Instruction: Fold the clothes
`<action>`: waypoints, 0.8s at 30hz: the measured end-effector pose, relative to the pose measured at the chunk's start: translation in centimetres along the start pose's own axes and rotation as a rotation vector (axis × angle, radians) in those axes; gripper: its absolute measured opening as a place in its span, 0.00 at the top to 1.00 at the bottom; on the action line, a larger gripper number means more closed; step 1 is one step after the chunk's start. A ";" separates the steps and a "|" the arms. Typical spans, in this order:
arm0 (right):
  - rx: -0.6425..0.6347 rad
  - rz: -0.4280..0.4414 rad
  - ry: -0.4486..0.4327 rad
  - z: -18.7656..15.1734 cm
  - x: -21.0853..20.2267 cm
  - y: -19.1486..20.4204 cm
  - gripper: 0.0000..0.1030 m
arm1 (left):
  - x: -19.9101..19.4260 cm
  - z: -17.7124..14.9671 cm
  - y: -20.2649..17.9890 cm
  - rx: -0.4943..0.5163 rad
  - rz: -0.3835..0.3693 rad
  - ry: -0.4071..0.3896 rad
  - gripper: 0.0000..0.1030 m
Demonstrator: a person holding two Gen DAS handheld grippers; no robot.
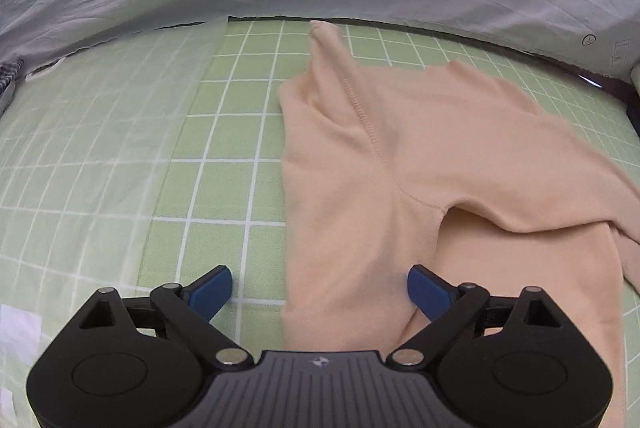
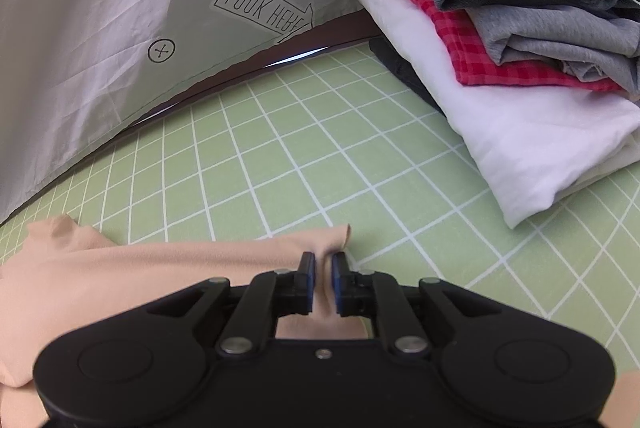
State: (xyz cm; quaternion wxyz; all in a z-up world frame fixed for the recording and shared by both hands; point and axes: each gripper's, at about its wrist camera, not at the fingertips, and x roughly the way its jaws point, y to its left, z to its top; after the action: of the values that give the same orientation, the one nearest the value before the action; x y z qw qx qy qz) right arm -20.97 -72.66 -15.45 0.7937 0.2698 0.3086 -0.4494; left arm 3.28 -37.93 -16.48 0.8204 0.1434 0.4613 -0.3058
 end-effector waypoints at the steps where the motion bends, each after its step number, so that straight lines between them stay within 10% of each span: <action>1: 0.004 -0.001 -0.003 0.0 0.0 0.0 0.80 | 0.1 0.0 0.2 -0.002 0.002 0.001 0.01; 9: -0.073 -0.037 0.002 -0.2 0.2 1.2 0.40 | 0.4 0.1 0.4 0.012 -0.003 -0.010 0.00; 12: -0.104 -0.008 -0.002 -0.4 0.2 1.6 0.55 | 0.5 0.2 0.3 0.019 -0.007 -0.012 0.00; 14: -0.110 0.025 0.006 -0.2 -0.1 1.7 0.96 | 0.6 0.3 0.3 0.023 -0.009 -0.013 0.00; 24: -0.220 0.232 -0.163 -0.6 -9.6 5.3 0.95 | -5.6 -0.2 1.7 -0.024 -0.016 -0.136 0.00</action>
State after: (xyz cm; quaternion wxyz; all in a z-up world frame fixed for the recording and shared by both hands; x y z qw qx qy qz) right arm -20.31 -64.59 -7.98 0.8873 0.1776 0.2577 -0.3387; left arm 2.02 -34.45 -11.91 0.8491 0.1087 0.4093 -0.3159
